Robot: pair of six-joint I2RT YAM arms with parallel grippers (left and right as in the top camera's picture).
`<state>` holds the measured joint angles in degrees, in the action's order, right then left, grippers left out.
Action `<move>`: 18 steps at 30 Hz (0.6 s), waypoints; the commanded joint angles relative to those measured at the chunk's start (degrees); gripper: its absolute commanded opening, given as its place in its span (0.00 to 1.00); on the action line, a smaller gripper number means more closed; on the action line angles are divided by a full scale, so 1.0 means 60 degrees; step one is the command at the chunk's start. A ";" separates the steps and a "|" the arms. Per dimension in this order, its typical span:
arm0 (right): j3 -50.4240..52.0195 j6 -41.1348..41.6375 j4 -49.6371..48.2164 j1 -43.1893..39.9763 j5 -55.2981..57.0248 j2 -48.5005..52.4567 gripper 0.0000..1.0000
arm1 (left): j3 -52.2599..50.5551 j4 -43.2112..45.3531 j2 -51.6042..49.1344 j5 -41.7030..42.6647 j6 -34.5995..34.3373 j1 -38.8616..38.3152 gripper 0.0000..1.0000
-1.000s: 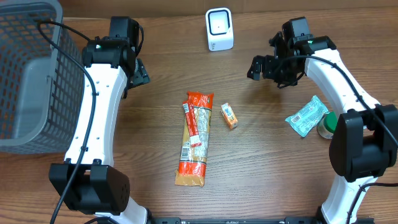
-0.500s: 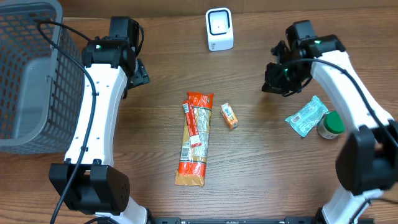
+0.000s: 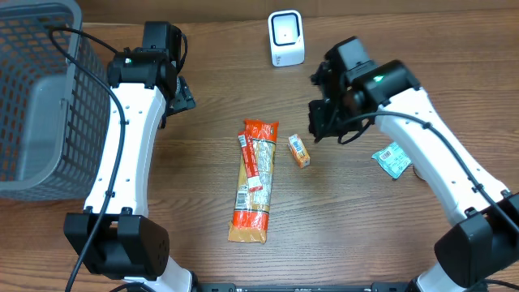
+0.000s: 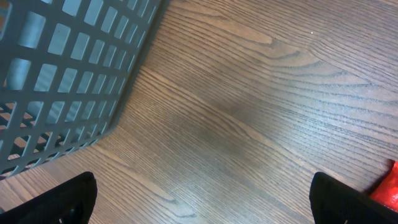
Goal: Scan the item barcode
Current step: 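Move the right gripper left toward the small orange box, then lower the right gripper onto the small orange box and close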
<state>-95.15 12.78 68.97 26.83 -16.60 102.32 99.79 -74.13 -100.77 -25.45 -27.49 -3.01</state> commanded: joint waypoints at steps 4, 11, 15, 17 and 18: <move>0.0240 0.0670 -0.0200 0.0510 0.0943 -0.0051 0.22 | 0.0120 0.0011 0.0066 0.0007 -0.0029 -0.0066 1.00; 0.0943 0.0914 -0.0703 0.0565 0.1195 -0.0051 0.24 | 0.0120 0.0011 0.0066 0.0007 -0.0029 -0.0066 1.00; 0.1483 0.0911 -0.1038 0.0565 0.1195 -0.0051 0.26 | 0.0120 0.0011 0.0066 0.0007 -0.0029 -0.0066 1.00; 0.1749 0.0867 -0.1220 0.0565 0.1198 -0.0051 0.27 | 0.0120 0.0011 0.0066 0.0007 -0.0029 -0.0066 1.00; 0.1854 0.0871 -0.1300 0.0565 0.1235 -0.0051 0.27 | 0.0120 0.0007 0.0066 0.0007 -0.0029 -0.0066 1.00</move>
<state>-85.86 17.80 62.19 30.04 -10.07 102.32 99.79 -74.13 -100.77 -25.45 -27.49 -3.01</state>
